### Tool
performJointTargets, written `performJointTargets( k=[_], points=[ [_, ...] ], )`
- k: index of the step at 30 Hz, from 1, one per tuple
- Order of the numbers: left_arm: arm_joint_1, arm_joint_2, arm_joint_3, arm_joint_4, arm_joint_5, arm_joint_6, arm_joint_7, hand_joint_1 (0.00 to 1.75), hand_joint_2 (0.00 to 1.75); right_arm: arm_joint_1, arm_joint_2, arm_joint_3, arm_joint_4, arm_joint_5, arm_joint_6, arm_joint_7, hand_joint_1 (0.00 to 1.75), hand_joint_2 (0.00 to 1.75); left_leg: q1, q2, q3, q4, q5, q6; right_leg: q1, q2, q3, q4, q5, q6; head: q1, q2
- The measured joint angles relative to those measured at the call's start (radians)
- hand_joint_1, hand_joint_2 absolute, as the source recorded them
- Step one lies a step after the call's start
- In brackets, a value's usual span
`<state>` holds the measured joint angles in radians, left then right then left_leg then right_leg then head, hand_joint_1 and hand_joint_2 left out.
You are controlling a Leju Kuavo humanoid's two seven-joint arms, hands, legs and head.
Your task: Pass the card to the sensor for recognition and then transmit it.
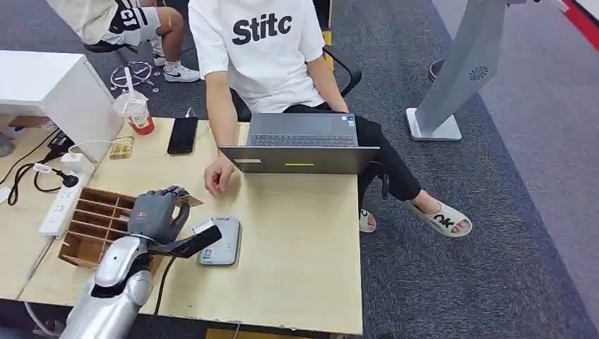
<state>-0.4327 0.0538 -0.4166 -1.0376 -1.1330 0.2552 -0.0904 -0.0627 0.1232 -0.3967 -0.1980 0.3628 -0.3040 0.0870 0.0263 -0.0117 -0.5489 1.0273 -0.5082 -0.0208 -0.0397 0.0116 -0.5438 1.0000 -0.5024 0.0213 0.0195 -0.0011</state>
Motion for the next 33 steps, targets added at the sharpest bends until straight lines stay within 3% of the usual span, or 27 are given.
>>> performJointTargets(
  k=[8,17,33],
  points=[
    [-0.041,-0.043,-0.021,0.114,-0.016,-0.008,-0.024,1.75,1.75,0.0,0.01,0.008,0.001,0.015,0.011,0.011,0.0,1.75,0.0,0.0,0.0,0.0,0.0,0.0,0.0,0.0,0.0,0.0,0.0,0.0,0.0,0.0],
    [-0.042,-0.078,-0.06,0.176,0.016,-0.073,-0.058,1.75,1.75,0.0,0.014,0.008,0.002,0.032,0.015,0.002,0.0,1.75,0.0,0.0,-0.001,0.0,0.0,0.0,0.0,0.0,0.0,0.0,0.0,0.0,0.0,0.0],
    [-0.044,-0.047,-0.079,0.197,0.029,-0.085,-0.037,1.75,1.75,0.001,0.014,0.008,0.002,0.045,0.022,0.0,0.0,1.75,0.0,0.0,-0.001,0.0,0.0,0.0,0.0,0.0,0.0,0.0,0.0,0.0,0.0,0.0]
  ],
)
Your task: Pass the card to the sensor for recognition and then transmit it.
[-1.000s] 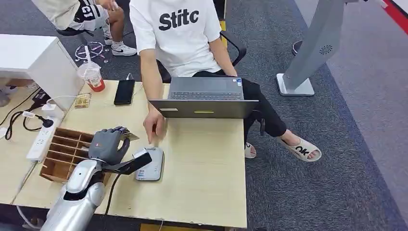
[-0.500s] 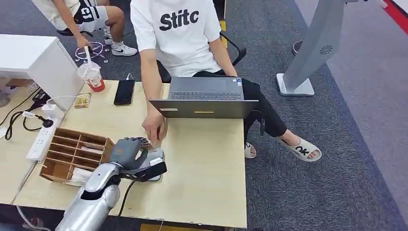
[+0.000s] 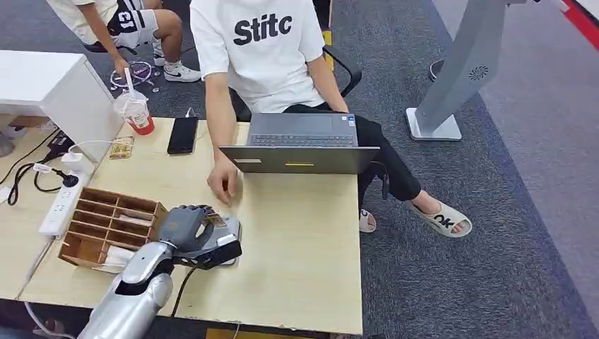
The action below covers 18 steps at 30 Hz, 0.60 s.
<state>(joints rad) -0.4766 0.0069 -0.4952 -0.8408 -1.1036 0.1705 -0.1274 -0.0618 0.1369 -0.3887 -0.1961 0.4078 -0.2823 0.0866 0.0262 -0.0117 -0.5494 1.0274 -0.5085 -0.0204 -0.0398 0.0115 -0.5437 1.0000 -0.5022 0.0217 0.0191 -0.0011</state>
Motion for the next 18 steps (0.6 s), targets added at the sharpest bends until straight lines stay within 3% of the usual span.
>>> performJointTargets(
  k=[18],
  points=[
    [-0.014,0.054,0.001,0.032,0.018,0.011,0.007,1.75,1.75,0.001,0.0,0.0,0.001,0.026,0.01,0.006,0.0,1.75,0.0,0.0,0.001,0.0,0.0,0.0,0.0,0.0,0.002,0.0,0.0,0.0,0.0,0.0]
  ],
)
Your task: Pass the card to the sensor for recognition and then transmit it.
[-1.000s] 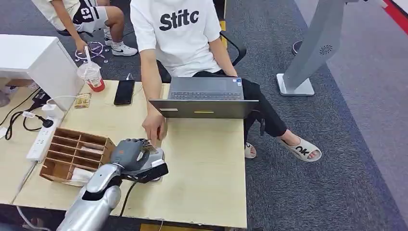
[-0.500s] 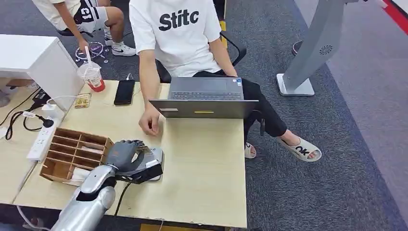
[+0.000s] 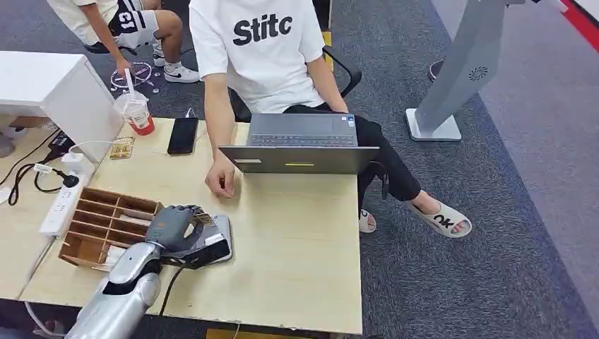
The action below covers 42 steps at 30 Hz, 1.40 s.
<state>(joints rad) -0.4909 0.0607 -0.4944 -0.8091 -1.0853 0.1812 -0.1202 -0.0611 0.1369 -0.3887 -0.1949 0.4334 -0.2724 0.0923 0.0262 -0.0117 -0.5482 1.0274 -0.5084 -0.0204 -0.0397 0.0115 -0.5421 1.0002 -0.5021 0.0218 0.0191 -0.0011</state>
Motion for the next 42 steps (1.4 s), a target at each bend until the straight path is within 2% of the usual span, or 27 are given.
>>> performJointTargets(
  k=[3,8,12,18,23,32,39,40,41,42],
  points=[
    [0.0,0.006,0.006,0.004,0.003,0.014,0.003,1.75,1.75,0.0,0.0,0.0,0.0,0.002,0.0,0.0,0.0,1.75,0.0,0.0,0.0,0.0,0.0,0.0,0.0,0.0,0.0,0.0,0.0,0.0,0.0,0.0],
    [0.0,0.016,0.033,-0.001,0.009,0.084,0.007,1.75,1.75,0.002,0.0,-0.001,0.002,0.009,-0.003,0.0,0.0,1.75,0.0,0.0,0.0,0.0,0.001,0.0,0.0,0.0,-0.001,0.0,0.0,0.0,0.0,0.0],
    [-0.011,0.049,0.08,-0.09,0.017,0.136,0.012,1.75,1.75,0.004,0.0,-0.002,0.002,0.027,-0.008,0.003,0.0,1.75,0.0,0.0,-0.001,0.0,0.001,0.0,0.0,0.0,-0.001,0.0,0.0,0.0,0.0,0.0],
    [-0.072,0.123,0.162,-0.217,0.002,0.129,0.009,1.75,1.75,0.005,0.0,-0.002,0.003,0.047,-0.012,0.003,0.0,1.75,0.0,0.0,-0.001,0.0,0.001,0.0,0.0,0.0,-0.001,0.001,0.0,0.0,0.0,0.0],
    [-0.116,0.171,0.205,-0.273,-0.008,0.122,0.009,1.75,1.75,0.005,0.0,-0.002,0.003,0.052,-0.014,0.003,0.0,1.75,0.0,0.0,-0.001,0.0,0.001,0.0,0.0,0.0,-0.001,0.001,0.0,0.0,0.0,0.0],
    [-0.157,0.227,0.222,-0.303,-0.065,0.109,0.013,1.75,1.75,0.004,0.0,-0.003,0.003,0.065,-0.014,0.007,0.0,1.75,0.0,0.0,-0.001,0.0,0.001,0.0,0.0,0.0,-0.002,0.001,0.0,0.0,0.0,0.0],
    [-0.215,0.236,0.222,-0.292,-0.129,0.107,0.03,1.75,1.75,0.004,0.0,-0.004,0.003,0.081,-0.017,0.007,0.0,1.75,0.0,0.0,-0.001,0.0,0.001,0.0,0.0,0.001,-0.002,0.001,0.0,0.0,0.0,0.0],
    [-0.223,0.235,0.221,-0.289,-0.135,0.109,0.029,0.1,1.75,0.004,0.0,-0.005,0.002,0.082,-0.017,0.006,0.0,1.75,0.0,0.0,0.0,0.001,0.001,0.0,0.0,0.001,-0.002,0.001,0.0,0.0,0.0,0.0],
    [-0.232,0.231,0.22,-0.284,-0.141,0.11,0.028,0.0,1.75,0.004,0.0,-0.006,0.003,0.082,-0.017,0.003,0.0,1.75,0.0,0.0,0.0,0.001,0.001,0.0,0.0,0.001,-0.002,0.0,0.001,0.0,0.0,0.0],
    [-0.241,0.225,0.22,-0.279,-0.149,0.115,0.029,0.0,1.75,0.003,0.0,-0.009,0.002,0.082,-0.017,0.001,0.0,1.75,0.0,0.0,0.0,0.001,0.001,0.0,0.0,0.001,-0.002,0.001,0.001,0.0,0.0,0.0]
  ],
)
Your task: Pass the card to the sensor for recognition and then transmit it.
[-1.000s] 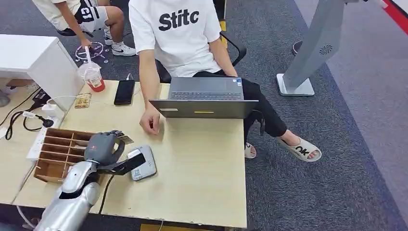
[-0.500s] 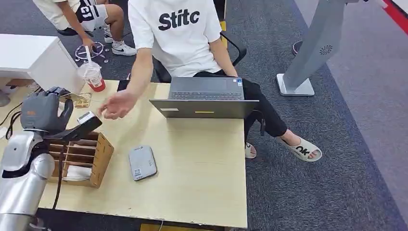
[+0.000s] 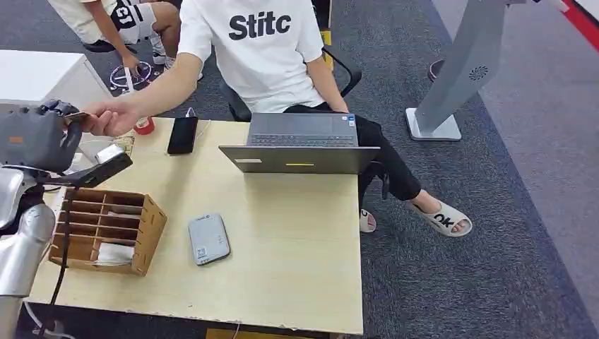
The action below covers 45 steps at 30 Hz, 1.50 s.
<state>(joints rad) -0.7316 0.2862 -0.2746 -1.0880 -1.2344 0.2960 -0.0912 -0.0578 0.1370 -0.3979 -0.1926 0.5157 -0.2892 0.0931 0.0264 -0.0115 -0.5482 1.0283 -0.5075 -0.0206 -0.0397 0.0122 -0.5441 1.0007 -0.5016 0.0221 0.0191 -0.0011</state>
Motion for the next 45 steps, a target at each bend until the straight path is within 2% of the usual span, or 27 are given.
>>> performJointTargets(
  k=[5,15,19,22,26,30,34,38,45],
  points=[
    [-0.005,-0.04,-0.003,0.003,-0.013,0.06,0.008,0.0,1.75,-0.002,0.0,-0.011,0.0,0.007,-0.003,0.003,0.0,1.75,0.0,0.0,0.0,0.0,0.0,0.0,0.0,0.0,0.0,0.0,0.0,0.0,0.0,0.0],
    [0.001,-0.086,-0.005,-0.005,0.019,0.066,0.009,0.0,1.75,-0.003,0.0,-0.021,0.0,0.008,-0.003,0.006,0.0,1.75,0.0,0.0,0.0,0.0,0.0,0.0,0.0,0.0,0.0,0.0,0.0,0.0,0.0,0.0],
    [0.04,-0.103,-0.005,-0.057,0.077,0.072,-0.005,0.0,1.75,-0.003,0.0,-0.033,0.0,0.008,-0.005,0.009,0.0,1.75,0.0,0.0,-0.001,0.0,0.0,0.0,0.0,0.0,0.0,0.0,0.0,0.0,0.0,0.0],
    [0.091,-0.118,-0.005,-0.113,0.155,0.04,-0.024,0.0,1.75,-0.003,0.0,-0.044,0.0,0.007,-0.012,0.008,0.0,1.75,0.0,0.0,-0.001,0.0,0.0,0.0,0.0,0.0,0.0,-0.001,0.0,0.0,0.0,0.0],
    [0.17,-0.132,-0.042,-0.225,0.26,-0.108,-0.038,0.0,1.75,-0.003,0.0,-0.067,0.0,-0.003,-0.015,0.0,0.0,1.75,0.0,0.0,-0.001,0.0,-0.001,0.001,0.0,0.0,0.0,-0.001,0.0,0.0,0.0,0.0],
    [0.224,-0.135,-0.087,-0.311,0.286,-0.16,-0.034,0.0,1.75,-0.003,0.0,-0.086,0.0,-0.005,-0.015,-0.011,0.0,1.75,0.0,0.0,-0.001,0.0,-0.001,0.001,0.0,0.0,0.0,-0.001,0.0,0.0,0.001,0.0],
    [0.275,-0.102,-0.13,-0.399,0.304,-0.227,-0.004,0.0,1.75,-0.002,0.0,-0.108,0.0,-0.02,-0.015,-0.02,0.0,1.75,0.0,0.0,-0.001,0.0,-0.001,0.001,0.0,0.0,0.0,-0.001,0.0,0.0,0.001,0.0],
    [0.361,-0.013,-0.157,-0.499,0.315,-0.246,0.0,0.0,1.75,0.001,0.0,-0.13,0.0,-0.024,-0.018,-0.021,0.0,1.75,0.0,0.001,-0.001,-0.001,-0.001,0.001,0.0,0.001,-0.001,-0.001,0.0,0.0,0.0,0.0],
    [0.561,0.164,-0.16,-0.69,0.342,-0.262,-0.002,0.0,1.75,0.005,0.0,-0.167,0.0,-0.035,-0.019,-0.025,0.0,1.75,0.0,0.001,-0.003,-0.001,-0.001,0.001,0.0,0.001,-0.001,-0.001,-0.001,0.0,0.001,0.0]
  ],
)
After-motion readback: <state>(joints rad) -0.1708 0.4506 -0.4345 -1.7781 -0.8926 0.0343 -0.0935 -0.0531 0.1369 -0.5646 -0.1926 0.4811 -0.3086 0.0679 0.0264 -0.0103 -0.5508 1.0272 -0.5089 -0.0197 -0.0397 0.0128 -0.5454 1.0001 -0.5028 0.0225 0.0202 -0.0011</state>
